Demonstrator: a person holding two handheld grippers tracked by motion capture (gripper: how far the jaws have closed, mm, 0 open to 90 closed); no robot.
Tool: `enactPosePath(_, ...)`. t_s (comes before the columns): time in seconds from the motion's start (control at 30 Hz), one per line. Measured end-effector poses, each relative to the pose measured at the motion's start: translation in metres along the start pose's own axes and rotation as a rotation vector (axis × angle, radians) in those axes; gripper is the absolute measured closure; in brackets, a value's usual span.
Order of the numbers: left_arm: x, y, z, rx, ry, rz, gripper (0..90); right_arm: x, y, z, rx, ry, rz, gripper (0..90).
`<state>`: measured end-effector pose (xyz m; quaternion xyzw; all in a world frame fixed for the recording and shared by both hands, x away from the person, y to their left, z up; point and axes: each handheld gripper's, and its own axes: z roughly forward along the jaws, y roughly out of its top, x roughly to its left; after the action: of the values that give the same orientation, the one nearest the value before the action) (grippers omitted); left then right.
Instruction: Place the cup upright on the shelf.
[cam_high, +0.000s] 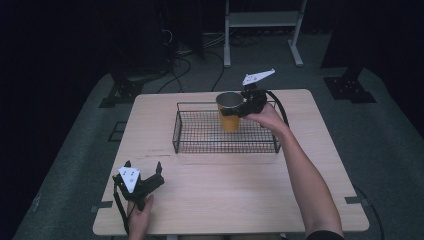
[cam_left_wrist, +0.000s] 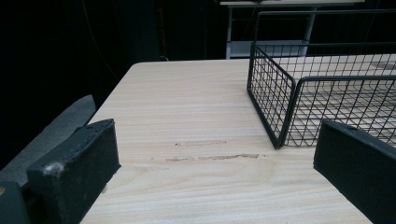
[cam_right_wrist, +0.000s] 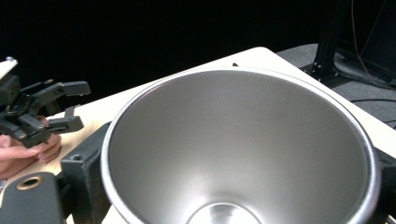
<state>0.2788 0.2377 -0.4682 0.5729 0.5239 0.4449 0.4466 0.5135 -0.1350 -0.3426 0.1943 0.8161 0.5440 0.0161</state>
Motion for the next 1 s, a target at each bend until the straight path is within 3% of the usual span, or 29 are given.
enactPosePath(0.5, 0.001, 0.000, 0.000, -0.001, 0.000, -0.010, 0.0, -0.018, -0.018, 0.013, 0.031, 0.016, 0.051, 9.5)
enactPosePath(1.0, 0.001, 0.000, 0.000, 0.001, 0.000, -0.011, 0.0, -0.028, -0.038, 0.020, 0.041, -0.016, 0.085, 9.4)
